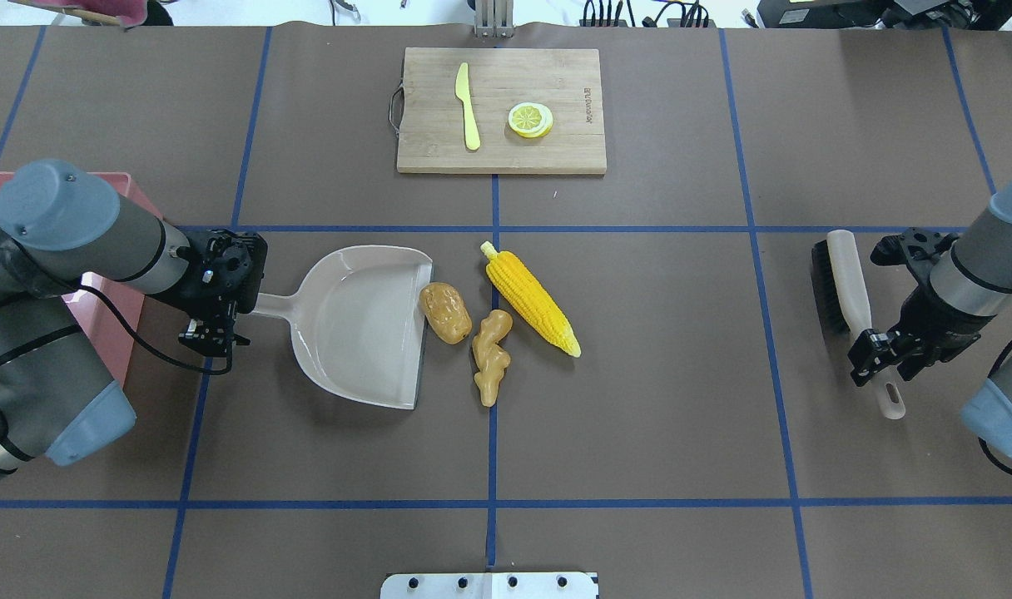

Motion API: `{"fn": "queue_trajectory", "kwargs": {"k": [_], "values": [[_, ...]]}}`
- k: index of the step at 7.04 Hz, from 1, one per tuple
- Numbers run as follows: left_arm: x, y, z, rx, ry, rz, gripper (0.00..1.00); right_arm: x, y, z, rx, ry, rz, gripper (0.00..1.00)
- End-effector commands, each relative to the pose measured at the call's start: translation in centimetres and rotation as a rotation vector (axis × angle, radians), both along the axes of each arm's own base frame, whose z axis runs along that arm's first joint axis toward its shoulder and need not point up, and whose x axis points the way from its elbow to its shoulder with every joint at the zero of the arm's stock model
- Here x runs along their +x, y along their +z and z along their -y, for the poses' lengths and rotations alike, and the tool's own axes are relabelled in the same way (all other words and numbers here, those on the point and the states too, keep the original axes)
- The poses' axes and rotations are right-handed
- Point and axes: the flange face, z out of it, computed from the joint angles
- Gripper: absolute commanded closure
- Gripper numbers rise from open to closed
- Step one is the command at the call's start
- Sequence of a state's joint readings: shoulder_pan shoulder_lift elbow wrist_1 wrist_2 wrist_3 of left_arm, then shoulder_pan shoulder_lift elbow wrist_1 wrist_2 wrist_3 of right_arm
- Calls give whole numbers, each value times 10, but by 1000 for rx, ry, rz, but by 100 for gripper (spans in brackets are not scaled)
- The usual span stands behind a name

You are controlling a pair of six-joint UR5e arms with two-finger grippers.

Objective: Sweep and dump trash into bin
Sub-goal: 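Close the left gripper on the dustpan handle while the right gripper lifts the brush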

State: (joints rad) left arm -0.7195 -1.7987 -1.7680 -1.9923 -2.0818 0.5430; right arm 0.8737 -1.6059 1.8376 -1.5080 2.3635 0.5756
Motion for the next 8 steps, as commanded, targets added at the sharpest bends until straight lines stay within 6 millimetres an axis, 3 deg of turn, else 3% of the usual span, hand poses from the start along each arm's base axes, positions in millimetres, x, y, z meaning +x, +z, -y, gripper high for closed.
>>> {"fn": "queue_trajectory", "kwargs": {"k": [1, 2, 4, 5, 6, 8], "values": [[-8, 11, -8, 11, 7, -21, 2, -3, 1, 3, 1, -1, -1, 60], [-8, 10, -9, 10, 12, -29, 3, -4, -1, 4, 3, -1, 1, 100], [-11, 11, -14, 11, 49, -81, 5, -4, -8, 4, 15, -1, 11, 100], [-14, 14, -16, 1, 59, -101, 5, -2, -21, 4, 37, 2, 30, 100], [-21, 13, -14, 2, 50, -126, 5, 19, -46, 10, 69, 44, 56, 100], [-24, 20, -11, -13, 36, -126, 5, 64, -72, 22, 96, 136, 67, 100]]}}
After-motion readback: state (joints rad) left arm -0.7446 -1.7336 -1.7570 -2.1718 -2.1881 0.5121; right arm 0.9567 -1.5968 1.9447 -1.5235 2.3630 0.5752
